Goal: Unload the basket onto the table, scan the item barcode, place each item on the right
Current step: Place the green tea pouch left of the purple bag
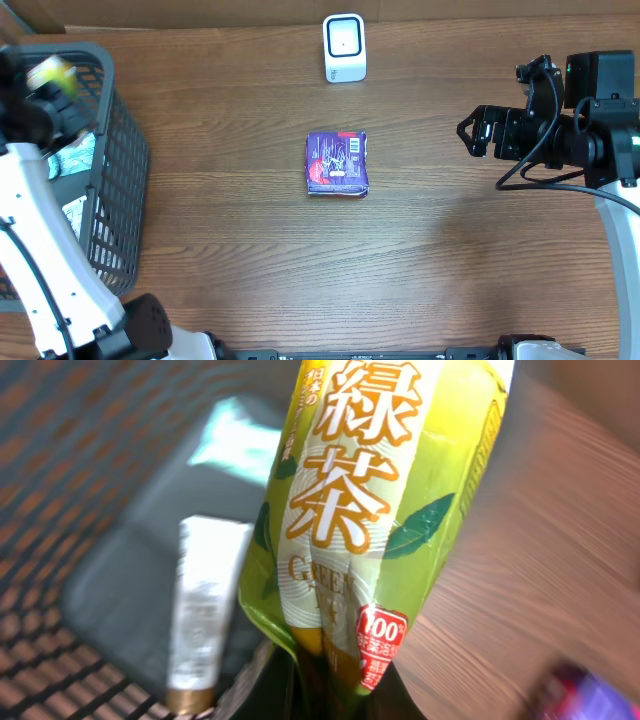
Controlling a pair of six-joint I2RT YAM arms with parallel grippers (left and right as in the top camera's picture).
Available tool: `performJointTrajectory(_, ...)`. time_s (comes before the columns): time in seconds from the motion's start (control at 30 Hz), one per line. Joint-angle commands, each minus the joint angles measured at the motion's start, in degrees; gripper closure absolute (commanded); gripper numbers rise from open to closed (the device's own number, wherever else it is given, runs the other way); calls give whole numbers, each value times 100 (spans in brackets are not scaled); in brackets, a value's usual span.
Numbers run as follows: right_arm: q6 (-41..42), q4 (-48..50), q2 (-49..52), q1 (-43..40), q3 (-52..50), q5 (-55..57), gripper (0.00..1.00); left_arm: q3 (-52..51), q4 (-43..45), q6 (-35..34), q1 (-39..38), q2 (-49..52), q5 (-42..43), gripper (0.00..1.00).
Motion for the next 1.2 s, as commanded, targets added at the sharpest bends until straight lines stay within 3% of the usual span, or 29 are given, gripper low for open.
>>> performJointTrajectory(0.0, -20, 59, 2, -15, 50, -33, 0, 323, -127, 223, -938, -105, 256, 96)
performJointTrajectory(0.13, -17, 107, 2, -20, 50, 81, 0, -57, -11, -160, -2020, -94, 511, 96)
performJointTrajectory(0.27, -17, 142, 2, -20, 50, 76, 0, -828, 308, -758, -3049, -92, 216, 96)
performJointTrajectory(0.47, -17, 140, 2, -20, 50, 74, 0, -2726, 1379, -1567, -4022, -87, 109, 96)
performJointTrajectory(0.83, -20, 15, 2, -20, 50, 74, 0, -5412, 3716, -2306, -4478, -85, -162, 96)
performJointTrajectory(1.17, -20, 13, 2, -20, 50, 74, 0, -6301, 4730, -2319, -4483, -76, -81, 94)
